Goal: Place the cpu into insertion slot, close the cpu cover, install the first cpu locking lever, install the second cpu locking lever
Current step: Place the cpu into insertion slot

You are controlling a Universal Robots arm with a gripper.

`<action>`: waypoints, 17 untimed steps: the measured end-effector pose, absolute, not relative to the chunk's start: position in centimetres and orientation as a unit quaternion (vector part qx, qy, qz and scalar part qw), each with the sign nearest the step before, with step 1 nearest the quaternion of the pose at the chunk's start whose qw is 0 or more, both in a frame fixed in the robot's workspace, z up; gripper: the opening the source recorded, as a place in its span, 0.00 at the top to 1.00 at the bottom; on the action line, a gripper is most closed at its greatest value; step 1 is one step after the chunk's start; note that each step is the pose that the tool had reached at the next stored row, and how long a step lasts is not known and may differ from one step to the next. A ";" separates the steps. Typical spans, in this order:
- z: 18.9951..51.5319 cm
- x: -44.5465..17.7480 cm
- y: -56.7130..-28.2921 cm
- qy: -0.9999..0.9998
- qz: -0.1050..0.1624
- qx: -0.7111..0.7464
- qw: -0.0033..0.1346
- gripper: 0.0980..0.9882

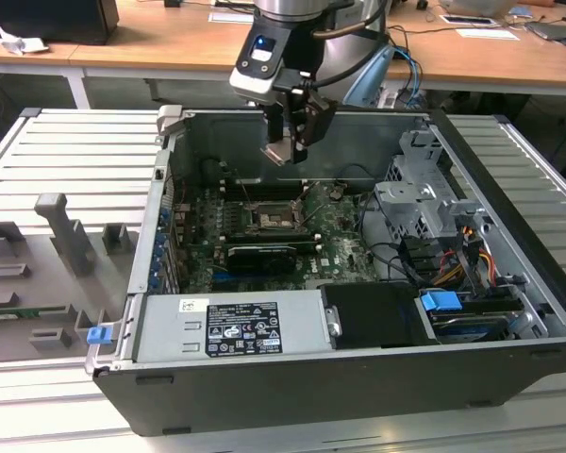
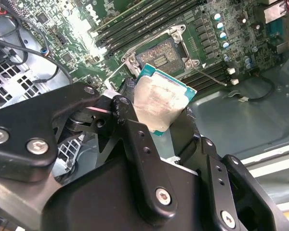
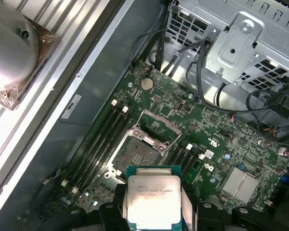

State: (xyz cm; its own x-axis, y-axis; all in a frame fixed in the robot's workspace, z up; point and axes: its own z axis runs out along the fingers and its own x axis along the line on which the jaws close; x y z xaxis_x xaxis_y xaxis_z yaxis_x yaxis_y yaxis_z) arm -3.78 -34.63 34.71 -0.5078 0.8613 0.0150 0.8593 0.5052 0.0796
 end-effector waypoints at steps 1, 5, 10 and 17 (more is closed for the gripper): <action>34.7 -3.8 -34.6 0.866 0.038 0.499 0.013 0.51; 34.7 -3.8 -34.6 0.858 0.038 0.512 0.014 0.51; 34.7 -3.8 -34.6 0.849 0.038 0.526 0.015 0.51; 34.6 -3.8 -34.6 0.836 0.037 0.547 0.016 0.51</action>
